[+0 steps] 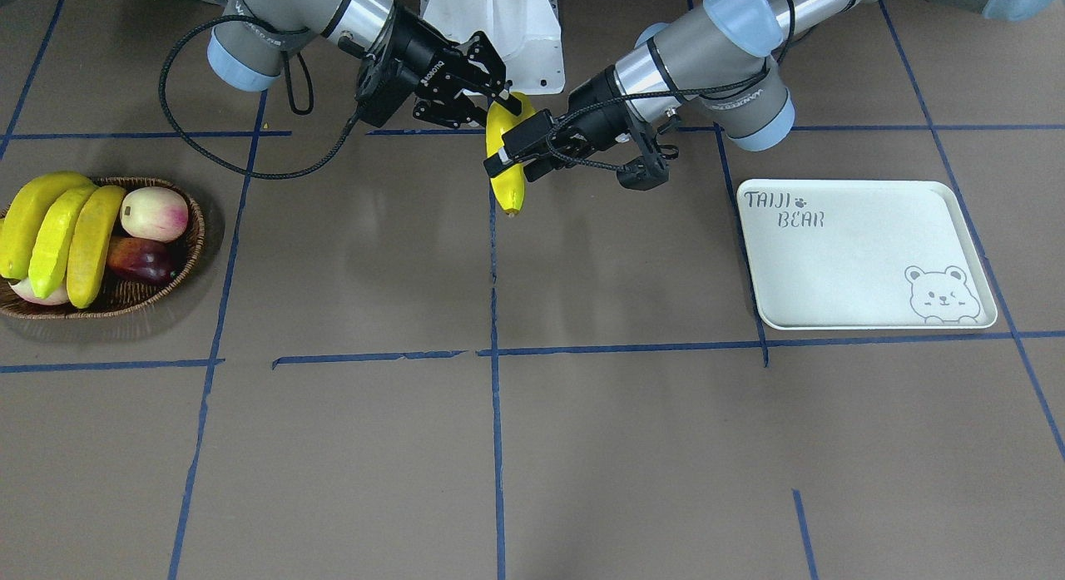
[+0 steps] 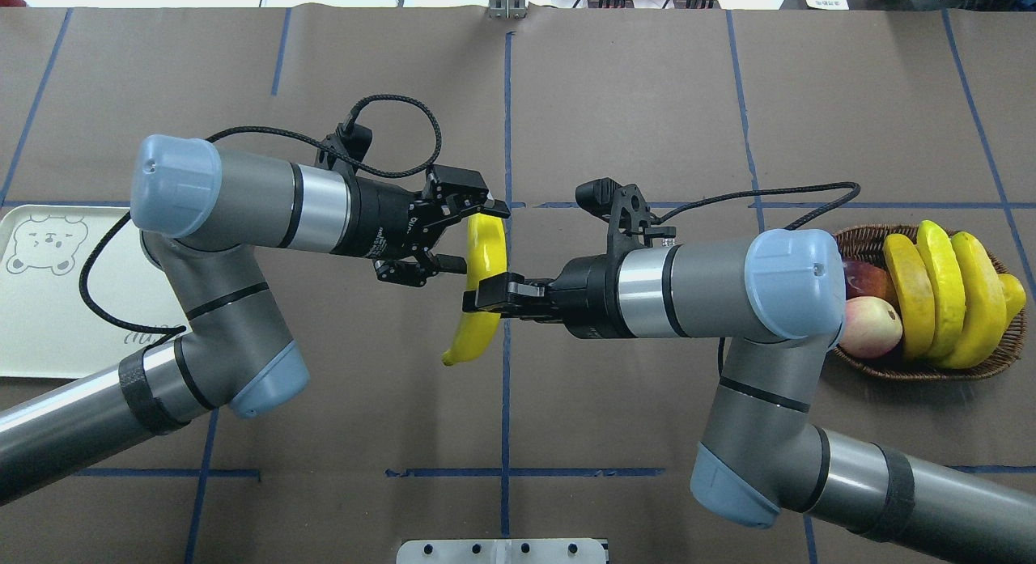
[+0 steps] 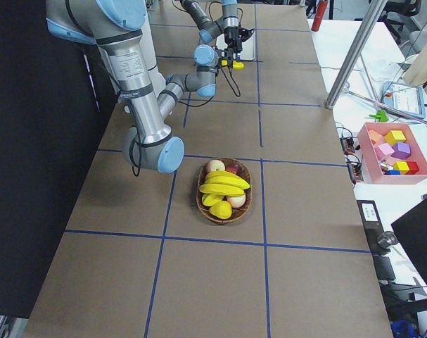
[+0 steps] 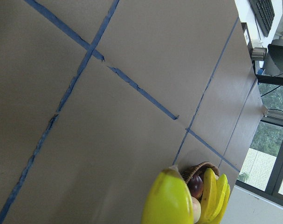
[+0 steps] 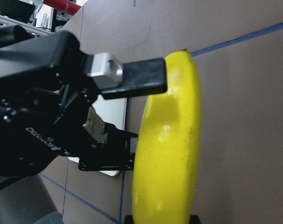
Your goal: Transfer all bananas from basket to plate
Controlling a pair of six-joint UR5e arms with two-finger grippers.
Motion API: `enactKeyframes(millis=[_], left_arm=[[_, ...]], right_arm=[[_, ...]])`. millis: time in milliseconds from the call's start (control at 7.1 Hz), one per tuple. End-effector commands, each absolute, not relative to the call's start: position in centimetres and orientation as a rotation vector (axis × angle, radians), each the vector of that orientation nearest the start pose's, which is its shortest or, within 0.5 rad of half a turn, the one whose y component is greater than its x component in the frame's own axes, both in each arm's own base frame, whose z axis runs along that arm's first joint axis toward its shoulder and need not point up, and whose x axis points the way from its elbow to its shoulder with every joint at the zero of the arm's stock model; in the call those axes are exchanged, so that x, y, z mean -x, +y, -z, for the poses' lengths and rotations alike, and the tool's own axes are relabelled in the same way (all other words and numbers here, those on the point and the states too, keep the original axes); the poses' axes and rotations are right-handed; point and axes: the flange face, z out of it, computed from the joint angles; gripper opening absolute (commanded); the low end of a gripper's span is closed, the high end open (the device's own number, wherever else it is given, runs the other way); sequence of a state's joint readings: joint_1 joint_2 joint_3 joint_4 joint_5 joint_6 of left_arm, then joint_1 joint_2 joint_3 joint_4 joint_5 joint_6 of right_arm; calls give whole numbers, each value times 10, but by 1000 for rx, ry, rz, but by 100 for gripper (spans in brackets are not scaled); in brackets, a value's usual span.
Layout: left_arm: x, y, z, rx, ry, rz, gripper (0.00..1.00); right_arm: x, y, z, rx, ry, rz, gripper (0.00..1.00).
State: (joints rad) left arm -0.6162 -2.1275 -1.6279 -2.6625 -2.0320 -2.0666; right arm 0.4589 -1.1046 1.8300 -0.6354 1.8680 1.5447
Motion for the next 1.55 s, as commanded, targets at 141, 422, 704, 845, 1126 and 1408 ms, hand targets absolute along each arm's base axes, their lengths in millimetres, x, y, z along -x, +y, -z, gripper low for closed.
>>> enactKeyframes(millis=[141, 422, 704, 845, 1126, 1408], left_arm=[[-453, -427, -181, 225, 1707, 414, 81], [-451, -427, -186, 220, 1704, 411, 0], [-451, -427, -187, 220, 1703, 411, 0], [-451, -428, -187, 220, 1701, 412, 0], [-443, -437, -190, 180, 1695, 405, 0], [-399, -472, -248, 113, 1601, 377, 0]], right_arm=[[465, -346, -174, -172, -1648, -85, 3], [465, -347, -176, -169, -1645, -90, 43], [465, -346, -174, -126, -1654, -128, 99], [465, -346, -174, -124, -1654, -129, 100], [463, -345, -168, -123, -1666, -130, 100], [450, -350, -164, -136, -1665, -141, 100]])
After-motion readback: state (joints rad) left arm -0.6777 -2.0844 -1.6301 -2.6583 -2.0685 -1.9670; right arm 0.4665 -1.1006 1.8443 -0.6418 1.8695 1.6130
